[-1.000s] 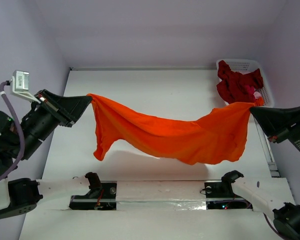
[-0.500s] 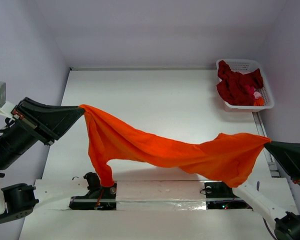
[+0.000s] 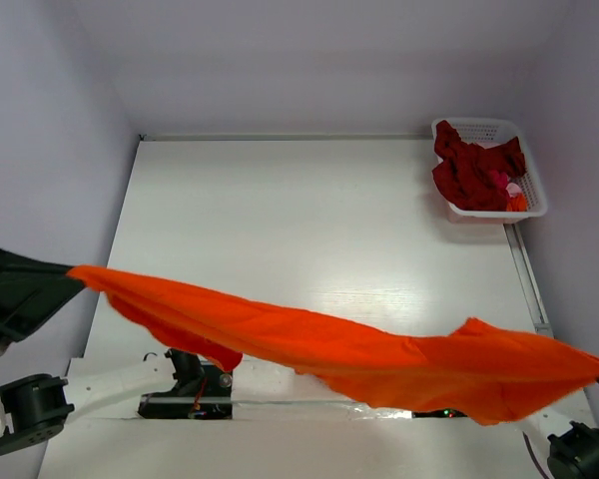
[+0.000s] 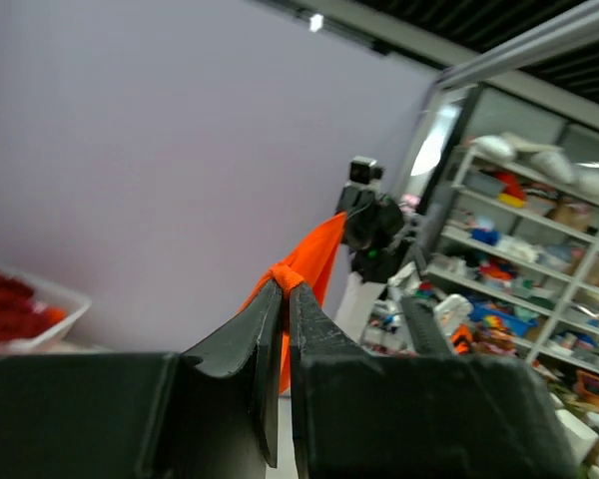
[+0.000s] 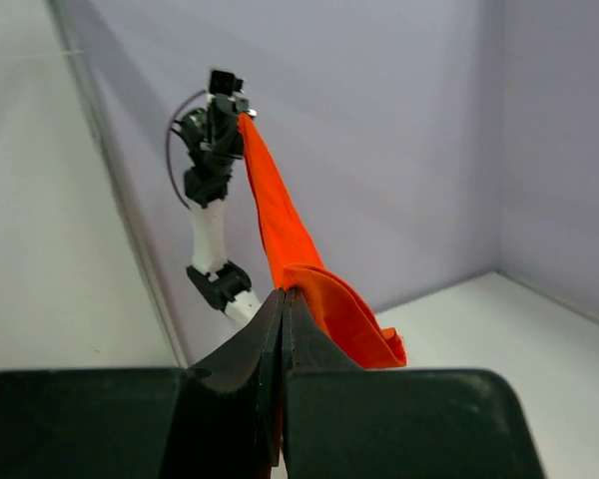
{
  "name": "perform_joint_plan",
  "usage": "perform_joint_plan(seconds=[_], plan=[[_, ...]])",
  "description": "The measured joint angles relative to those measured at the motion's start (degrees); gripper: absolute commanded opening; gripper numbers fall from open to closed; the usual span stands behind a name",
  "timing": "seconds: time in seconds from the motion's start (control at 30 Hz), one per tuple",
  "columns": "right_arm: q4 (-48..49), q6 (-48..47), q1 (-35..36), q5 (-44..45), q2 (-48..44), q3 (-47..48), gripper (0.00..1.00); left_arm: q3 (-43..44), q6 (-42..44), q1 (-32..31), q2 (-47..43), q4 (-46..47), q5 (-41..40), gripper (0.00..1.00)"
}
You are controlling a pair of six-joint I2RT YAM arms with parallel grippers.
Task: Fold and stack the t-shirts
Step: Flatten the tshirt out
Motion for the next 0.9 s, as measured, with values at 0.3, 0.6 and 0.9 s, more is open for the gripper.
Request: perform_joint_plan(seconds=[0.3, 0.6, 0.9], plan=[[3.2, 2.8, 0.0, -5.5, 0.6, 9.0, 0.00, 2.5, -4.3, 1.1, -3.1, 9.4, 10.7, 0.00], [5.8, 4.9, 0.0, -6.8, 0.6, 5.5, 0.00, -0.7, -8.1, 2.9, -5.5, 15.5, 14.5, 0.00], [6.0, 3.4, 0.0, -4.8, 0.6, 1.5, 0.00, -1.9, -7.1, 2.9, -5.5, 10.2, 7.3, 0.00]])
